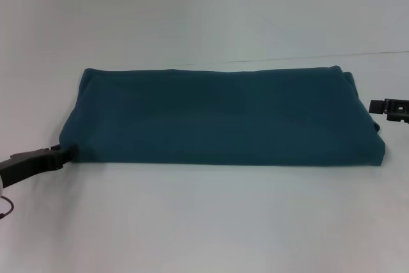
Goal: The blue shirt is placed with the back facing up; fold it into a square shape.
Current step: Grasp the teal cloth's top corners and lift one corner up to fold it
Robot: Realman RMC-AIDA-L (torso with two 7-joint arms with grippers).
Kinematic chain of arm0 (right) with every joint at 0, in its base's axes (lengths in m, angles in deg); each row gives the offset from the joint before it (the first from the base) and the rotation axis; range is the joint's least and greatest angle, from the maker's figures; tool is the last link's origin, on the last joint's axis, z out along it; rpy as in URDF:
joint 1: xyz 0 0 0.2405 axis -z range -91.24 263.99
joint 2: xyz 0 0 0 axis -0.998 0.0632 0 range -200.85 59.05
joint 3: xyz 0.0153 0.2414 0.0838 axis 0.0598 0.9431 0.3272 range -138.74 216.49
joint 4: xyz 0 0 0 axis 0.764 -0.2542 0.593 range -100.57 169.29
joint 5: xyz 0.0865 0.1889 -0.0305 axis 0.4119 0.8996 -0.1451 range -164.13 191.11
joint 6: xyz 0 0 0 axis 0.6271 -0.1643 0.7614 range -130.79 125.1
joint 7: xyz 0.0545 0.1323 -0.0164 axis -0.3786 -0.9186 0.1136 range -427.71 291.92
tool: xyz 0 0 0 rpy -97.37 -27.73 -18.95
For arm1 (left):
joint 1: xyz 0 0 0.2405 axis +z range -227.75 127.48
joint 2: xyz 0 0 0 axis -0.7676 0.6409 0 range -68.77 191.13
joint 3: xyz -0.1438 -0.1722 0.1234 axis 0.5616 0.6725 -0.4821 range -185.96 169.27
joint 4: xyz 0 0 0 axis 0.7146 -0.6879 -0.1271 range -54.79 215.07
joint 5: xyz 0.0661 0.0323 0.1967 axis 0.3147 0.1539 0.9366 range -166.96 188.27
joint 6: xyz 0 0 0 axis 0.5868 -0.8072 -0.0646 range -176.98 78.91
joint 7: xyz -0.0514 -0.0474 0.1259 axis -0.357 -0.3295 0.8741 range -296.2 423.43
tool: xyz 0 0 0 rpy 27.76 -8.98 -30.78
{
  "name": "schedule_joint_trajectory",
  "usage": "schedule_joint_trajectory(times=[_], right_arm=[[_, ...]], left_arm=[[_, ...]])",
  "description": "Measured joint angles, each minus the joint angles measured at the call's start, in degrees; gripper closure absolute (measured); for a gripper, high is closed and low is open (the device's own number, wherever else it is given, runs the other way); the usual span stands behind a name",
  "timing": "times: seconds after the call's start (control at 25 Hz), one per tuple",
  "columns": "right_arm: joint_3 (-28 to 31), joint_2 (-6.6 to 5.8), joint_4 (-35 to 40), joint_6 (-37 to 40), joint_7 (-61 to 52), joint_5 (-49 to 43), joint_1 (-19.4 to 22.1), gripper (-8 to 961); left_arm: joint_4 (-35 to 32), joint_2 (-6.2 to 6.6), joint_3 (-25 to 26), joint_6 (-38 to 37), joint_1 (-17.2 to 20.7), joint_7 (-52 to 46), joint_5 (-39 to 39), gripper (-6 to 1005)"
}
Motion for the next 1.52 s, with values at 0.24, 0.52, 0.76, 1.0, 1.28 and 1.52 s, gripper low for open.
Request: schedule_joint_trajectory(times=[0.24, 0.52, 0.76, 1.0, 1.28, 1.52], right_arm=[[-0.3, -0.01, 0.0, 0.0, 0.0, -0.3, 0.1, 225], [-0.4, -0.01, 0.0, -1.9, -1.3, -4.1, -0.6, 242], [-0.5, 1.13, -0.1, -3.8, -2.6, -9.6, -2.3, 257], [-0.3, 1.85, 0.4, -4.3, -3.3, -11.6, -2.4, 271], [-0.2, 1.79, 0.0, -5.4, -3.4, -11.6, -1.4, 288], [-0.6, 2.76, -2.2, -9.0, -3.2, -12.1, -2.2, 303]], left_arm=[[-0.1, 0.04, -0.1, 0.3, -0.4, 0.0, 0.0, 723], [-0.9, 0.0, -1.0, 0.9, -0.5, -0.4, 0.0, 888], [-2.3, 0.13, -2.1, 0.0, -0.5, -2.1, 0.1, 1001], [-3.4, 0.26, -4.6, -0.2, -0.2, -3.9, 0.1, 998], [-3.5, 0.26, -4.6, -0.2, -0.5, -4.3, 0.2, 998], [-3.5, 0.26, -4.6, -0.2, -0.5, -4.4, 0.1, 998]])
